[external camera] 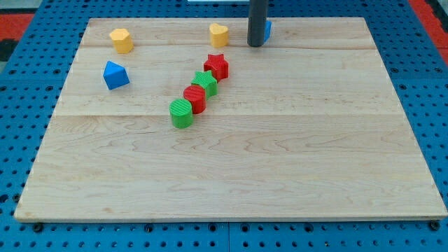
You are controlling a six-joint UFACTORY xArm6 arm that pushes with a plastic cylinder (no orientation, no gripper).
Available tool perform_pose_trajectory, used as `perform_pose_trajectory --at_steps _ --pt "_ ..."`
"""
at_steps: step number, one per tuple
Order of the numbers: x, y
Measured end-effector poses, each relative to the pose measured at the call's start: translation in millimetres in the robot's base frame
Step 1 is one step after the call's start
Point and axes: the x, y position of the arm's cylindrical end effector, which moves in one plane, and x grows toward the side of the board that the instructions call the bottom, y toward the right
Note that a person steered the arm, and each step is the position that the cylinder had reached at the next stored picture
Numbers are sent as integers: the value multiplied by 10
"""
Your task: Place your arm horizontally to the red circle
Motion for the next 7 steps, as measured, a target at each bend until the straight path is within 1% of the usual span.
perform_pose_trajectory --at_steps 1,2,3,4,5,6,7 --pt "-246 -255" --pt "-253 -767" --pt "-223 -986" --pt "275 -971" --pt "332 -1764" --pt "175 -2270" --pt "-180 -2474"
